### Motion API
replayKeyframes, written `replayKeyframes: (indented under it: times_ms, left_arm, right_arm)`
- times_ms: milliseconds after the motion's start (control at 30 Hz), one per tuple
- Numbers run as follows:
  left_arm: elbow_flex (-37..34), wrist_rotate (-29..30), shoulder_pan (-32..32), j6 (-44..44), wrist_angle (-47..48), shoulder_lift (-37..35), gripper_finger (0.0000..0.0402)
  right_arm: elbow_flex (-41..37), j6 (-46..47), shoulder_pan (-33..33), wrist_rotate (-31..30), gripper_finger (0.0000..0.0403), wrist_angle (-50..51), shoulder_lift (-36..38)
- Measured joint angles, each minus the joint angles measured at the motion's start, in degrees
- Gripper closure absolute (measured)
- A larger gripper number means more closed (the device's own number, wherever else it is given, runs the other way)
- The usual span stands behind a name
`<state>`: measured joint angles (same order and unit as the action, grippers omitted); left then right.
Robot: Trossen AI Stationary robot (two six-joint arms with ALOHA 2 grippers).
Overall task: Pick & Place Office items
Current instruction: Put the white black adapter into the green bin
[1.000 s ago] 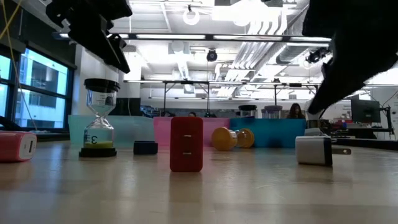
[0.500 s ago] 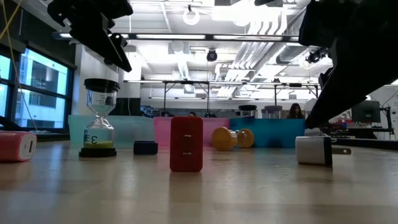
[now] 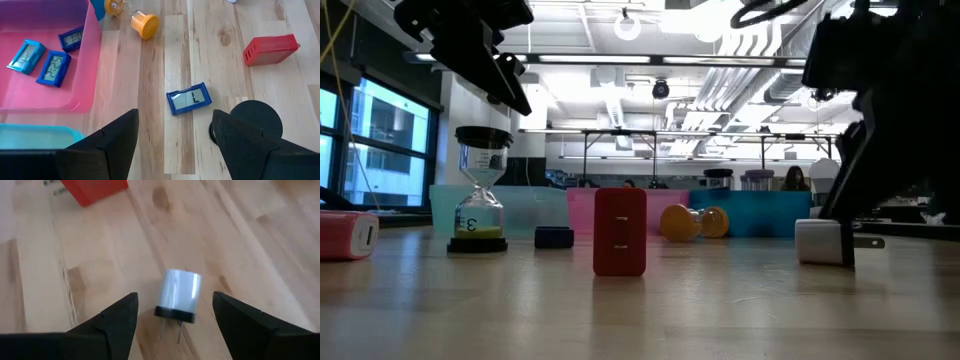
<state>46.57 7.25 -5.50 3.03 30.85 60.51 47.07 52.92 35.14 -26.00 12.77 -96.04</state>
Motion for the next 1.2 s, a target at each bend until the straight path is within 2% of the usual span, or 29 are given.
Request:
replayKeyframes:
  times_ms: [200,467,600,800,1200]
  left_arm:
    - [0.0,0.0,-0.04,-1.49,0.16,0.02,0.0155]
    - [0.0,0.02,-0.04,-0.58,0.25,0.5,0.0155]
    - [0.0,0.01,-0.04,0.58,0.17,1.5,0.0155]
    - [0.0,0.02,-0.04,1.4,0.23,3.3,0.0155]
    - [0.0,0.09,-0.04,-2.12,-0.16,6.34,0.0155]
  right_arm:
    - [0.02,1.17,-0.32,1.41,0.0157,-5.12,-3.49]
    - [0.02,1.11,-1.57,1.14,0.0168,-4.45,-4.69]
    - [0.07,1.22,-3.07,2.33,0.02,-2.9,-4.65]
    - [0.11,0.87,-4.76,4.64,0.028,-2.54,-4.49]
    - [0.09,-0.59,-4.37,1.7,0.028,-2.79,-4.69]
